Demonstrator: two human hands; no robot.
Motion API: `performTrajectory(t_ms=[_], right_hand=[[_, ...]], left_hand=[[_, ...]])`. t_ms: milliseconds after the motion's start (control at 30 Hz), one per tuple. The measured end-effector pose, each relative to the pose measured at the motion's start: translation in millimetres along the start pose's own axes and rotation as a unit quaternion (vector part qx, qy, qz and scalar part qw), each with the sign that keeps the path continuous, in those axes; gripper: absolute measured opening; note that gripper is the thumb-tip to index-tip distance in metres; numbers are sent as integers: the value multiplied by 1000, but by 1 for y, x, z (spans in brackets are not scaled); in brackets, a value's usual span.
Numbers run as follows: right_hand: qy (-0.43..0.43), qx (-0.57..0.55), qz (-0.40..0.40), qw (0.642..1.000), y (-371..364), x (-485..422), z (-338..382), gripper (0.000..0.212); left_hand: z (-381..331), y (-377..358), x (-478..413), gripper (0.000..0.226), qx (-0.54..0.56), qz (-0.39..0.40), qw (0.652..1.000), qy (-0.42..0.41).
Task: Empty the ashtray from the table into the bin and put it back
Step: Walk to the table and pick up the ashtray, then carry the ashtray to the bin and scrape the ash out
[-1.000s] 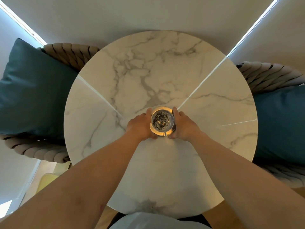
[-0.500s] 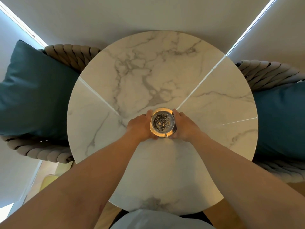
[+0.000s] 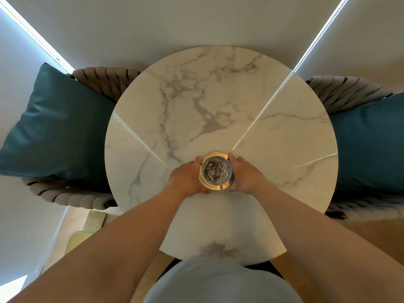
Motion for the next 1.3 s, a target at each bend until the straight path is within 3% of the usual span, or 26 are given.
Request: performTrajectory(t_ms=[767,1300], right_hand=[[19,-14,-1,1000,-47,111,-15,114],[88,42,26,995,-73,180,-11,116]], left_hand=[[-28,-62,97,96,-3,-14,1000,-26],[-40,-115,186,96,51,-75,995,35]])
Point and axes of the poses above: each hand's wrist, its own x-axis away from the middle knuckle, its own y-axis out of the back of the hand, z = x × y, the point moved 8 cm from there along -x, towards the middle knuckle, and after that the axes turned 3 degrees about -x, right-handed, at the moved point
